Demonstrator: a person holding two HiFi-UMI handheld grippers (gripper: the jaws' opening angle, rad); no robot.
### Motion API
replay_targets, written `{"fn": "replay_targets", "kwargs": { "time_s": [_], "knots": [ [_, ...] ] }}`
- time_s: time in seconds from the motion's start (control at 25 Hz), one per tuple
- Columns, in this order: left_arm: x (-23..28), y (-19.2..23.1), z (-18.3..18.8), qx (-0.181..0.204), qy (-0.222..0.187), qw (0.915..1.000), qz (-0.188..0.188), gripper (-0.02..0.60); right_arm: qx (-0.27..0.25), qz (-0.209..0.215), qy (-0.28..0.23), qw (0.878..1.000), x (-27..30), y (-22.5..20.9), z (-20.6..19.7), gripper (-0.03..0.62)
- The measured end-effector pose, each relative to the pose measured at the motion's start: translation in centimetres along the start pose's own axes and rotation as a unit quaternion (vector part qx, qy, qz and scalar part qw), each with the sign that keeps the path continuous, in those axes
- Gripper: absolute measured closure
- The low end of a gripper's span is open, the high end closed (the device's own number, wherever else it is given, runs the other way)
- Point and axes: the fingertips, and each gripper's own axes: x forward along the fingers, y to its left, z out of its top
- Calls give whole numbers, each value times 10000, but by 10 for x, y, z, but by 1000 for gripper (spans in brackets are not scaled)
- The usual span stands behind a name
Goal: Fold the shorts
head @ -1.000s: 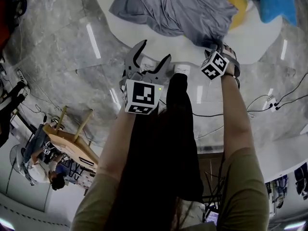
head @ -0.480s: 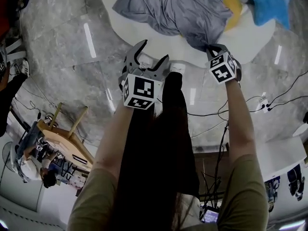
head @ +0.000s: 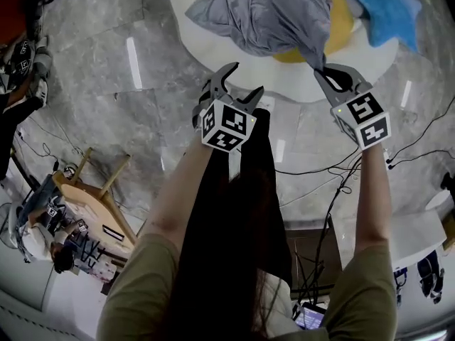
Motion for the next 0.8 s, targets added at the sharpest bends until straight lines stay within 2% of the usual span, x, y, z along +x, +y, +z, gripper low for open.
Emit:
{"fn": "replay_targets", "kwargs": {
  "time_s": [0.24, 0.4, 0.52, 0.64, 0.8],
  "knots": [
    [23, -14, 17, -198, -65, 9997, -97, 258, 80, 341, -751, 9966, -49, 14, 61, 571],
    [44, -36, 37, -241, -149, 9995, -162, 255, -129, 783, -938, 9924, -73, 36, 92, 571],
    [52, -48, 54, -226, -247, 9994, -123, 247, 44, 1154, -1185, 9862, -95, 52, 121, 571],
    [56, -46, 67, -314, -379, 9987, 150, 232, 257, 1472, -1492, 9774, -117, 66, 154, 571],
    [49, -23, 91, -535, -756, 9929, 741, 225, 494, 1966, -1811, 9624, -142, 86, 182, 571]
  ]
}}
